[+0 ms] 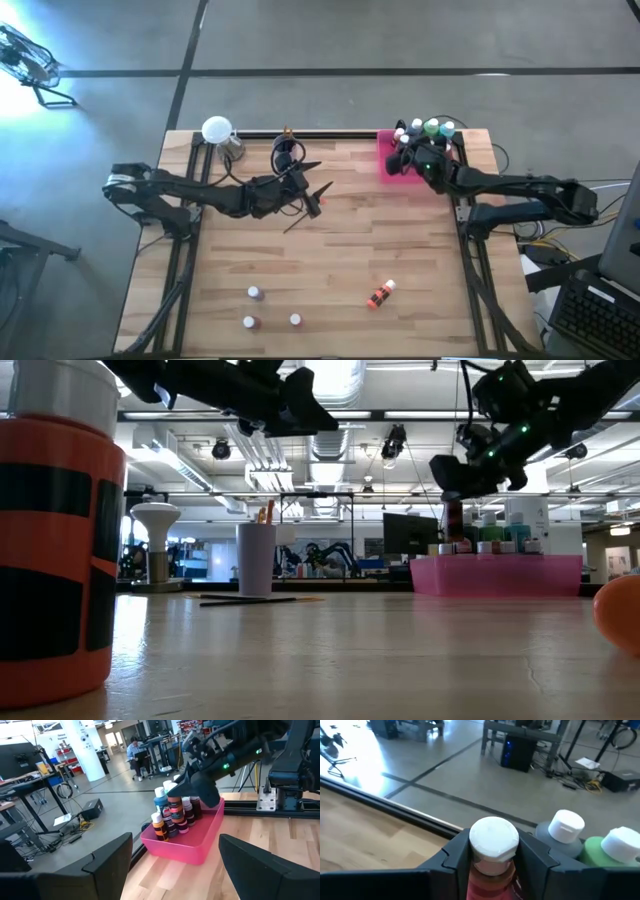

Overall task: Pick & Place Paint Supplies
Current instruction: Put the small brown paint bottle into the pink bin

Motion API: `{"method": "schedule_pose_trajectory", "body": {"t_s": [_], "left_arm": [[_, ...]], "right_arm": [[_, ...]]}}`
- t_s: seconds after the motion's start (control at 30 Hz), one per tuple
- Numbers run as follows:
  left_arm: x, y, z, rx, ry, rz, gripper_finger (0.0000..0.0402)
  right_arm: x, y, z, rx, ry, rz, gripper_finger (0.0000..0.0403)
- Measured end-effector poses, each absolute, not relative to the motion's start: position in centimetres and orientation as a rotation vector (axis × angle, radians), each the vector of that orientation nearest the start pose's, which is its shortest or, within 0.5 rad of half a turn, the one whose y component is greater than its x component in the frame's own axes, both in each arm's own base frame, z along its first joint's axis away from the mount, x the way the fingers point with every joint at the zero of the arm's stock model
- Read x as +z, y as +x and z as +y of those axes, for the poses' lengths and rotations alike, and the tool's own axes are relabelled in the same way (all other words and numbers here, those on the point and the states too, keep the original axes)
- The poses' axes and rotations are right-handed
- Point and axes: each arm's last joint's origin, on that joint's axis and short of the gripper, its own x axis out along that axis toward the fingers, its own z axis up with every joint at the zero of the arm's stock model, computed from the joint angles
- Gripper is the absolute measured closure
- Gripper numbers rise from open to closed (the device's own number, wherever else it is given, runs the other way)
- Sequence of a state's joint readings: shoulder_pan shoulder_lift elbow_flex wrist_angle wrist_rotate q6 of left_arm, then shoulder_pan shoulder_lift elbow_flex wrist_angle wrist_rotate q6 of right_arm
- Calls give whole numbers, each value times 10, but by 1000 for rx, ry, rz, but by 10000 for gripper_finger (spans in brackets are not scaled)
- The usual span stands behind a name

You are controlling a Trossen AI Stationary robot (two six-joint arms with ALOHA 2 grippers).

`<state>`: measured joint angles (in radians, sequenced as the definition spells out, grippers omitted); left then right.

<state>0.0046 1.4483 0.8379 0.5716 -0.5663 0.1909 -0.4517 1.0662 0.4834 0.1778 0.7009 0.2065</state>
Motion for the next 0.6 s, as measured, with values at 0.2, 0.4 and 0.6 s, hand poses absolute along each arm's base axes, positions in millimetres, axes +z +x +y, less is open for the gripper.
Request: {"method": "schedule_pose_trajectory", "body": {"t_s": [0.2, 0.4, 0.6], "left_arm": [[270, 315, 17, 565, 199, 98, 101], [269, 315, 17, 565, 199, 101, 101], [269, 314, 18, 567, 201, 102, 101]], "right_arm": [[198, 189, -119, -1203, 130, 330, 288], [184, 193, -131, -1245, 135, 344, 284], [169, 194, -139, -1276, 157, 371, 290]]}}
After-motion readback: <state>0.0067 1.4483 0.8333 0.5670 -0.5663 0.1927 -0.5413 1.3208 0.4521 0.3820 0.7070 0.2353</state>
